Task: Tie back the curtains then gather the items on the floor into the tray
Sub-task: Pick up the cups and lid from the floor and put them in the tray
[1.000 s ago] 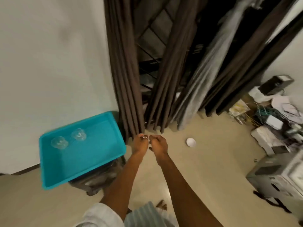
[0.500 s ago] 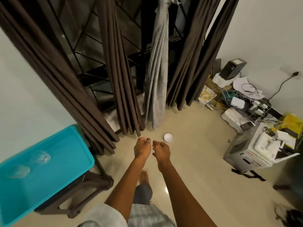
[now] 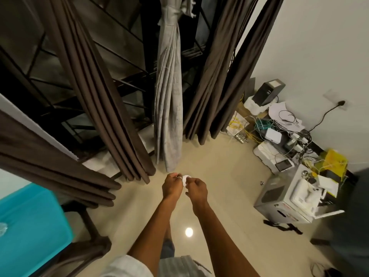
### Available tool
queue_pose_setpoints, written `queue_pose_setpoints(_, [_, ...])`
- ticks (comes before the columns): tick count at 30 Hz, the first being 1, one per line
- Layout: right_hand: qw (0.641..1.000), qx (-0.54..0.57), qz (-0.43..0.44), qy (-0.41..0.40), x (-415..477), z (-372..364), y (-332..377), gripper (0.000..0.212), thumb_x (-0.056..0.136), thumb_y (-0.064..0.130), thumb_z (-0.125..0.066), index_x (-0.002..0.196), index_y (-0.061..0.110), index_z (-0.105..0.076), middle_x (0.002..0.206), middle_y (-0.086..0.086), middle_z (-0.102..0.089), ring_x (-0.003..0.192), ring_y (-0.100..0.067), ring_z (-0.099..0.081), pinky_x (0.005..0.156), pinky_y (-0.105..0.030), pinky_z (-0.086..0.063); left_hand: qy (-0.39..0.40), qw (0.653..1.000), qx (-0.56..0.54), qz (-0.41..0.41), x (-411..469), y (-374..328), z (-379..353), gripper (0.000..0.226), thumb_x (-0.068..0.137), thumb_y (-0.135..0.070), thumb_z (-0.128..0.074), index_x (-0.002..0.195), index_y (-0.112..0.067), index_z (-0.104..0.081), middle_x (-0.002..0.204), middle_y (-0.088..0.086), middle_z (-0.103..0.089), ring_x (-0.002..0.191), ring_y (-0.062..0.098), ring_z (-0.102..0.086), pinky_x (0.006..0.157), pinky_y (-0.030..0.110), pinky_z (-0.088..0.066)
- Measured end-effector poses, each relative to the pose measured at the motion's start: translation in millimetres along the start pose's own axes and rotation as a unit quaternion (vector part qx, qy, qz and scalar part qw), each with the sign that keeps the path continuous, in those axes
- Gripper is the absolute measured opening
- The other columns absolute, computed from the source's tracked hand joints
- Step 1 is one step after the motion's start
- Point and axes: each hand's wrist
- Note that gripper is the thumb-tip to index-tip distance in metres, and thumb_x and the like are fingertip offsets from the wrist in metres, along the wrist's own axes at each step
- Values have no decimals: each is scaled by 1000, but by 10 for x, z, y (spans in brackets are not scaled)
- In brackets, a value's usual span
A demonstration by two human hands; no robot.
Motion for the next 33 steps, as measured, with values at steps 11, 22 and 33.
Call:
queue_pose_setpoints(11, [995,-88,9,43,587,-18,343,17,87,28,-55,84,25,-71,93,1,-73,98,-23,-68,95,-50,-56,-19,998,-35,46,498,-311,-190,24,95,-27,-57,116,-23,-68,116,8,-71,107,31,-67,96,44,-55])
queue_pose_setpoints(22, [982,-121,-32,141,1429,418,498,19,96,14,-55,90,18,-72,87,0,-72,96,-30,-72,88,-45,-60,-72,990,-78,88,734,-631,-820,18,94,-29,-56,105,-23,-69,112,3,-72,105,25,-67,97,45,-55])
queue_pose_setpoints(33, [968,-139,-60,199,2304,1237,709,13,96,19,-59,96,20,-72,93,-4,-74,89,-23,-71,72,-30,-56,-109,982,-96,121,653,-916,-1787,22,95,-15,-53,83,-29,-66,110,7,-74,102,28,-70,97,45,-55])
Point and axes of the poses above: each hand's wrist, its own x-axis towards the middle knuckle, its own z-axis out of the back of the hand, y = z × x
